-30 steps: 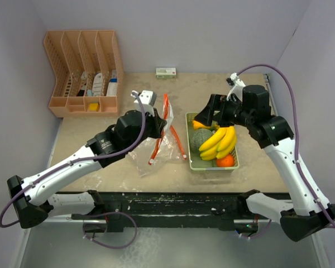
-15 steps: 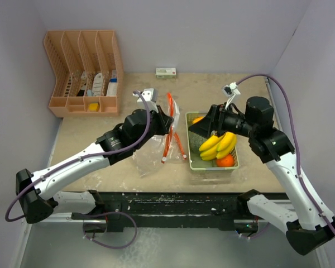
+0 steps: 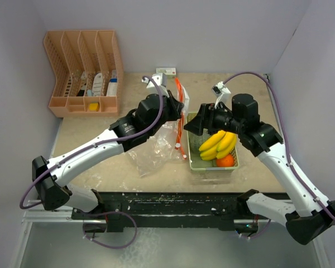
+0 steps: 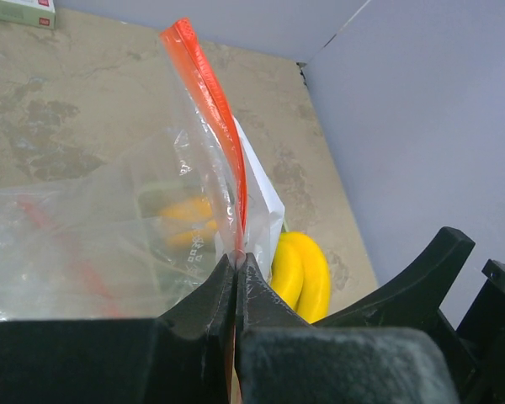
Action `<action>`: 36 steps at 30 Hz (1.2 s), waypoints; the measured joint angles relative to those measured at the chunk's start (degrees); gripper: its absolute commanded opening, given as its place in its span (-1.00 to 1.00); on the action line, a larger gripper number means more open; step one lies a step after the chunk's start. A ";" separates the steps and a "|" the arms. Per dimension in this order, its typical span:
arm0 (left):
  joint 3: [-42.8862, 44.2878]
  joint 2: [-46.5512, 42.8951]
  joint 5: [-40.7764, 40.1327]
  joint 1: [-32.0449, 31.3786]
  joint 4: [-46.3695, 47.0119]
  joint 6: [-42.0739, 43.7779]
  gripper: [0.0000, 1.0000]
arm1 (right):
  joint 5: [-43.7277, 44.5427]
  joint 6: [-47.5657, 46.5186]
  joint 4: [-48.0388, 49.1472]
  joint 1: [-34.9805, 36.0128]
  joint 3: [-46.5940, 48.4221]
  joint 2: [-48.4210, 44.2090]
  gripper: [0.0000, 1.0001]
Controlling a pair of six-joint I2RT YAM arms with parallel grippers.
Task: Place the food in the zip-top bag and seal the zipper
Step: Open the zipper of the food storage bag.
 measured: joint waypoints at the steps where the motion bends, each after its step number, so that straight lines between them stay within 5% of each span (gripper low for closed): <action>1: 0.48 0.35 0.00 -0.02 -0.02 -0.09 -1.00 | 0.22 -0.04 0.09 0.02 0.26 0.20 0.50; 10: 1.20 2.47 0.07 0.00 -0.85 -1.11 -1.00 | -0.04 0.44 3.41 0.02 0.72 0.79 0.13; 28: 1.31 2.51 1.51 -0.02 -0.66 -1.38 -1.00 | -1.14 2.16 7.34 0.11 0.72 4.33 0.02; 36: 1.40 2.54 2.14 0.00 -0.57 -1.36 -1.00 | 0.81 2.73 6.54 0.37 0.72 5.05 -0.56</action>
